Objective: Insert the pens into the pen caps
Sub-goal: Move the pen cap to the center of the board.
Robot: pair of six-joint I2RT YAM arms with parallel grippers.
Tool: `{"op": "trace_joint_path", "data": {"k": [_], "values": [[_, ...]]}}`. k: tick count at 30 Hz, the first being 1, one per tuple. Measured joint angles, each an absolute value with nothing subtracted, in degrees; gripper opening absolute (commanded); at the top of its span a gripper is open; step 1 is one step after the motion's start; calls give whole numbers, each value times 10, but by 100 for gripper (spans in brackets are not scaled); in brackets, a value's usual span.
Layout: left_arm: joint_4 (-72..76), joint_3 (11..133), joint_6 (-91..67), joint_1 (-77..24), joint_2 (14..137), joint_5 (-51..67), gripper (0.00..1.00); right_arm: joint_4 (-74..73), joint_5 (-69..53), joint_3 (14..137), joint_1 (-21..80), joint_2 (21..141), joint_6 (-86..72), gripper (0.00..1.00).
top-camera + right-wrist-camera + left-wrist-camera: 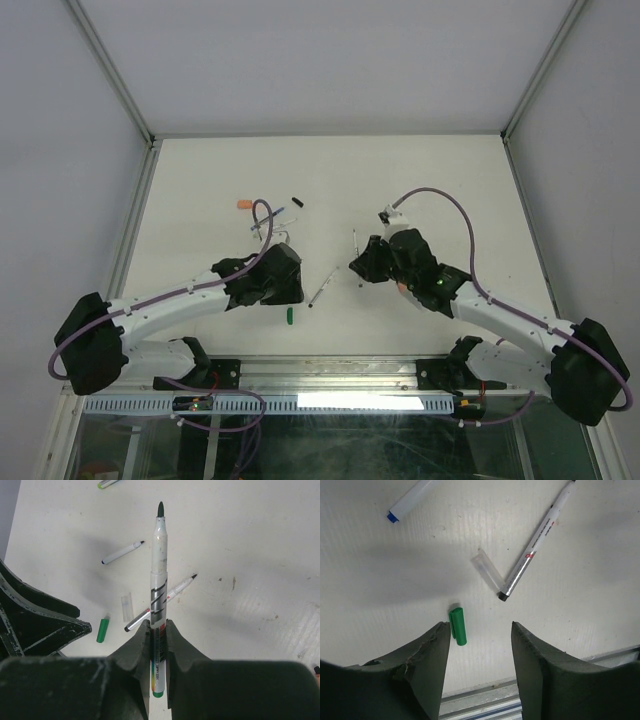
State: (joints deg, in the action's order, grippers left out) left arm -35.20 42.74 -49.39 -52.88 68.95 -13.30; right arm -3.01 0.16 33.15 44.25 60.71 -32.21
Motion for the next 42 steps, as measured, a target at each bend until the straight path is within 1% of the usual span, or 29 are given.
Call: {"op": "trace_joint_path", "data": {"k": [7, 15, 27, 42], "values": [[-410, 468, -504, -576, 759, -166, 51, -34, 6, 321, 442, 595, -328, 0], [-448, 472, -505, -585, 796, -182, 47, -38, 9, 321, 442, 588, -328, 0], [-439, 475, -483, -585, 809, -171, 51, -37, 8, 320, 441, 588, -329, 0], [-457, 475, -487, -604, 858, -163, 49, -32, 8, 310, 441, 597, -331, 0]]}}
